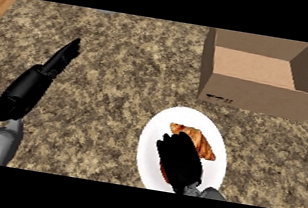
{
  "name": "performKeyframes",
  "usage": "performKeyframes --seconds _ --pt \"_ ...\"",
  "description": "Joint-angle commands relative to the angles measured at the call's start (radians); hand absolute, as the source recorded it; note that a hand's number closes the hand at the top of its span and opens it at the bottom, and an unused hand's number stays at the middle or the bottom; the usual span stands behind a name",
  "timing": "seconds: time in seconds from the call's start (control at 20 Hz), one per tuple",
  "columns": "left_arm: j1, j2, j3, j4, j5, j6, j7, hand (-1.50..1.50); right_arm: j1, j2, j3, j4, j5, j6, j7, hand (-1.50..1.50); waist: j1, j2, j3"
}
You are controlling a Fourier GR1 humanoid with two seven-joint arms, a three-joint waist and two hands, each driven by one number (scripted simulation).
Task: Pick the bell pepper from the plate and place it in the cardboard box
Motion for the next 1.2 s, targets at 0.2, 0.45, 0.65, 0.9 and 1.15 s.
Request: performKeyframes --seconds 0.2,0.45,0.65,0.9,1.15 --pt "-0.018 -0.021 -0.017 0.010 -0.011 0.009 -0.004 0.00 -0.094 -0.153 0.089 -0.056 -0.209 0.035 -0.574 1.50 0.026 0.014 0.004" --pt "0.011 0.012 0.016 0.037 0.001 -0.017 -0.039 0.00 -0.109 -0.220 -0.010 -0.075 -0.273 -0.128 -0.798 1.50 0.008 0.008 0.004" --pt "-0.011 0.030 0.045 0.010 0.033 -0.041 -0.010 0.00 -0.123 -0.265 -0.083 -0.223 -0.303 -0.117 -0.852 1.50 -0.002 0.005 0.003" --pt "-0.002 0.013 0.022 -0.009 -0.001 -0.023 0.001 0.00 -0.107 -0.355 -0.291 -0.392 -0.475 -0.015 -0.882 1.50 -0.006 0.004 0.003" --pt "0.013 -0.010 0.024 0.032 -0.009 -0.001 -0.028 0.00 -0.088 -0.250 -0.453 -0.469 -0.613 0.050 -0.629 1.50 -0.013 0.004 0.002"
